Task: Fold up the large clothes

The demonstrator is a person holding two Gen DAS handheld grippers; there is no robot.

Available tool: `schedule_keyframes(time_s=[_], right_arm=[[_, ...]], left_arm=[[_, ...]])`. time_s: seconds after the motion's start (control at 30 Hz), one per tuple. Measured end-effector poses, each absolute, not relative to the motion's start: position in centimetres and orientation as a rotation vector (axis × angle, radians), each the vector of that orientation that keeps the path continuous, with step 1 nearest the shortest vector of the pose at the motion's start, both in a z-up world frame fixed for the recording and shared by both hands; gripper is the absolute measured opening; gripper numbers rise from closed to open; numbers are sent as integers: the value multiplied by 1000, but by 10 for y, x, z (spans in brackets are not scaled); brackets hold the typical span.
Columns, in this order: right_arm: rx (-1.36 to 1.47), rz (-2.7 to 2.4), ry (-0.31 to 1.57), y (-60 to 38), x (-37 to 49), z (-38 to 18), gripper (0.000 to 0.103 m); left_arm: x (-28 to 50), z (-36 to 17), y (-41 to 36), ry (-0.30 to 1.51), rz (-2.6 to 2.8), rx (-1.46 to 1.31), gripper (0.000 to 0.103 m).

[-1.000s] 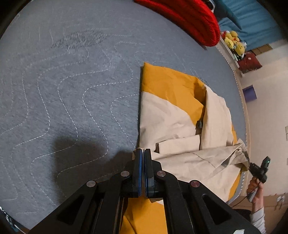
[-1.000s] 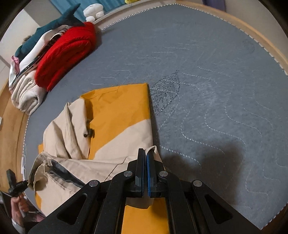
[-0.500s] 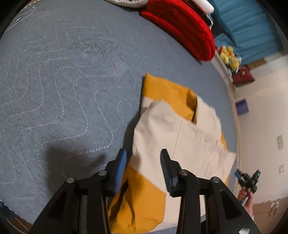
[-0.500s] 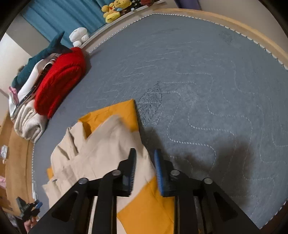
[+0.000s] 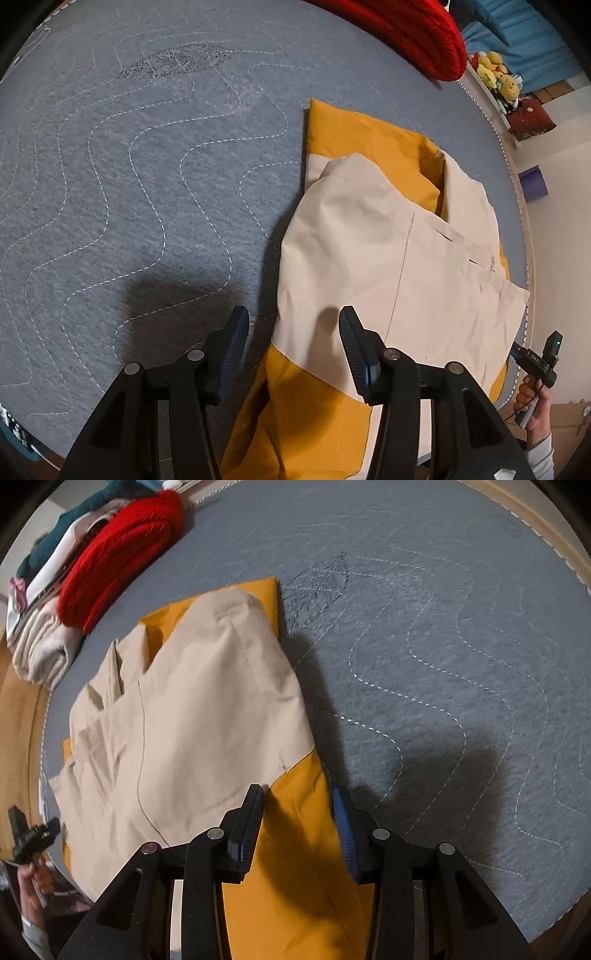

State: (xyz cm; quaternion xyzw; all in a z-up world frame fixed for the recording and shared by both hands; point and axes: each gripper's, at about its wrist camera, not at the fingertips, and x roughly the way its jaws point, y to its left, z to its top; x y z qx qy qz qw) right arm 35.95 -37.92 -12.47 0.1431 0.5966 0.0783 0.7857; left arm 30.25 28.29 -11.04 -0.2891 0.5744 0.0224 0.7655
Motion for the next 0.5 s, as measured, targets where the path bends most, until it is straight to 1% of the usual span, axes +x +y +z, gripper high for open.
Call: schedule_keyframes(time_s=[0.1, 0.13, 0.17, 0.2, 0.23, 0.27, 0.3, 0.4, 0.5], right_arm=[[287, 188, 1290, -375, 357, -124, 40], [284, 199, 1294, -375, 355, -125, 38], [275, 208, 1293, -374, 353, -125, 26], [257, 210, 1285, -371, 351, -122, 19], [245, 213, 1276, -369, 349, -120, 13], [233, 219, 1263, -367, 347, -116, 8], [214, 221, 1246, -365, 344, -111, 7], [168, 229, 1178, -358, 335, -91, 5], [142, 236, 1073, -354, 325, -62, 4]], left_arm=[[304, -111, 279, 1254, 38, -611, 46], [305, -112, 278, 1258, 34, -604, 45], [305, -113, 275, 1263, 29, -593, 41], [305, -113, 273, 1268, 26, -586, 32], [305, -113, 272, 1272, 22, -581, 27], [305, -113, 270, 1275, 24, -569, 16], [305, -110, 270, 1266, 27, -559, 7], [302, -92, 271, 1188, 18, -556, 3], [297, -76, 276, 1113, 12, -570, 2]])
